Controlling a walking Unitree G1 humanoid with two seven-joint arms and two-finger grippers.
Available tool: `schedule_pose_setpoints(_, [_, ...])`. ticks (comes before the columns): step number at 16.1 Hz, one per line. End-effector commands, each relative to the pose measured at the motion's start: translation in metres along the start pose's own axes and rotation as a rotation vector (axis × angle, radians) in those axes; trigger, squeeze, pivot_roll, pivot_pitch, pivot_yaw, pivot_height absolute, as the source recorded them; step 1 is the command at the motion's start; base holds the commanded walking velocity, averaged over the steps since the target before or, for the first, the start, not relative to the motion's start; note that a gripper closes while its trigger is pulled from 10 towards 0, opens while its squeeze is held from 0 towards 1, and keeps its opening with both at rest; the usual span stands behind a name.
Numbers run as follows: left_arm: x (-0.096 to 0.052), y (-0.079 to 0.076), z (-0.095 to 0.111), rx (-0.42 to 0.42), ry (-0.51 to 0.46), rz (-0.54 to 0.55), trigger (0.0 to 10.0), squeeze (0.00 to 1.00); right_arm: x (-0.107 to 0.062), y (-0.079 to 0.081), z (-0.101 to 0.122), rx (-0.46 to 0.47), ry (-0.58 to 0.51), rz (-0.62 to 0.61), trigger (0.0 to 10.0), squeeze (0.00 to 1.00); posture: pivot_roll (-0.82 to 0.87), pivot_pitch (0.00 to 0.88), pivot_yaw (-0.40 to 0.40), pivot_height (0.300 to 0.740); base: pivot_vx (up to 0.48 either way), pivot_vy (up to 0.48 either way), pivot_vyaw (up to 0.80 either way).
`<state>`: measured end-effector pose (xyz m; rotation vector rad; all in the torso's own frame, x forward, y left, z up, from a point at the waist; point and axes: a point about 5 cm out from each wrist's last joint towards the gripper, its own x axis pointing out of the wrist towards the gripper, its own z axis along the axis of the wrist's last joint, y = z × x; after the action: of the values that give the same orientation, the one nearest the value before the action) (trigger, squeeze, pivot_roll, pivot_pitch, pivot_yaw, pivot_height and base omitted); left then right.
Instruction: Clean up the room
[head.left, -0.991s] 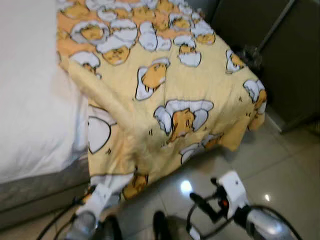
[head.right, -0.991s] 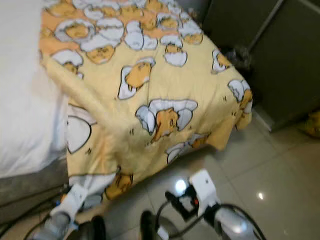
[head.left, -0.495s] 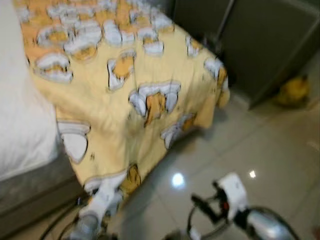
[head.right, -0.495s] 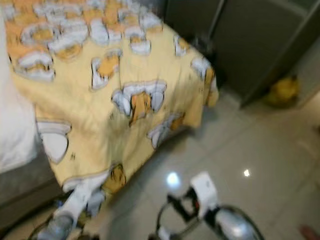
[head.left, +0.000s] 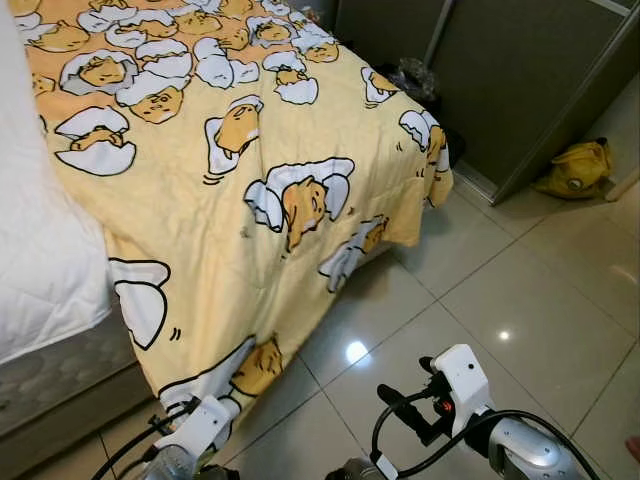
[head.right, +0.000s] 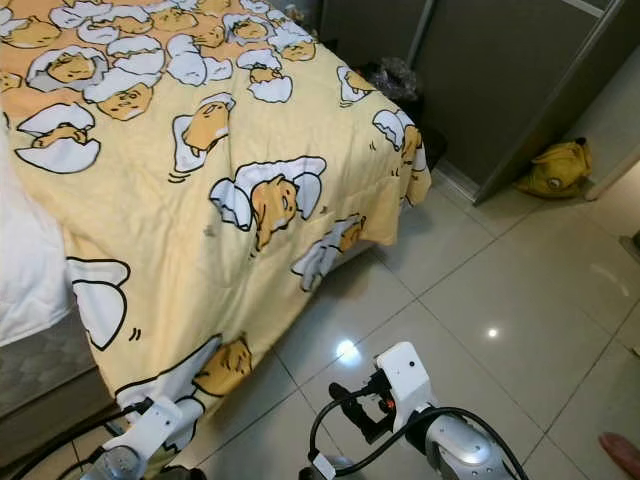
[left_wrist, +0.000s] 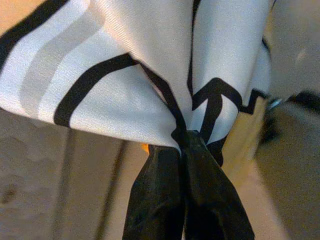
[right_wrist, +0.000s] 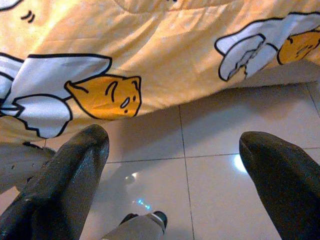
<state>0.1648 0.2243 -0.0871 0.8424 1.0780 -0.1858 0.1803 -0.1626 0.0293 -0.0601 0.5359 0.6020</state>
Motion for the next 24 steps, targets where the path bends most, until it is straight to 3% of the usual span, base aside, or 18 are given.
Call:
schedule_pose_setpoints(1, [-0.002, -0.012, -0.014, 0.05, 0.048, -0.056, 10.0, 0.0, -0.003, -0.003, -0.003, -0.002, 0.011, -0.006, 10.0, 0.0, -0.31, 0.109, -0.112, 0.74, 0.0, 0.0, 0.0])
schedule_pose_setpoints(4, [-0.003, -0.02, -0.004, -0.018, -0.006, -0.096, 10.0, 0.0, -0.003, -0.002, -0.004, 0.0, 0.018, -0.001, 10.0, 0.0, -0.3, 0.111, -0.111, 0.74, 0.0, 0.0, 0.0])
schedule_pose_setpoints(7, [-0.004, -0.024, 0.021, -0.258, -0.093, -0.124, 10.0, 0.0, -0.002, -0.002, -0.005, 0.001, 0.018, 0.001, 10.0, 0.0, -0.3, 0.112, -0.109, 0.74, 0.0, 0.0, 0.0])
schedule_pose_setpoints(8, [-0.003, -0.02, 0.024, -0.3, -0.106, -0.104, 10.0, 0.0, -0.002, -0.002, -0.005, 0.001, 0.018, 0.001, 10.0, 0.0, -0.3, 0.111, -0.111, 0.74, 0.0, 0.0, 0.0])
schedule_pose_setpoints(12, [-0.002, -0.013, 0.029, -0.383, -0.126, -0.08, 10.0, 0.0, -0.002, -0.002, -0.006, 0.002, 0.02, 0.0, 10.0, 0.0, -0.3, 0.113, -0.11, 0.74, 0.0, 0.0, 0.0])
schedule_pose_setpoints(17, [-0.002, -0.011, 0.028, -0.312, -0.136, -0.05, 10.0, 0.0, -0.002, -0.001, -0.007, 0.003, 0.023, 0.001, 10.0, 0.0, -0.3, 0.113, -0.11, 0.74, -0.191, 0.0, 0.0])
schedule_pose_setpoints(24, [-0.003, -0.018, 0.031, -0.305, -0.128, -0.078, 10.0, 0.0, -0.001, -0.002, -0.007, 0.0, 0.027, 0.003, 10.0, 0.0, -0.3, 0.11, -0.115, 0.74, 0.0, 0.0, 0.0])
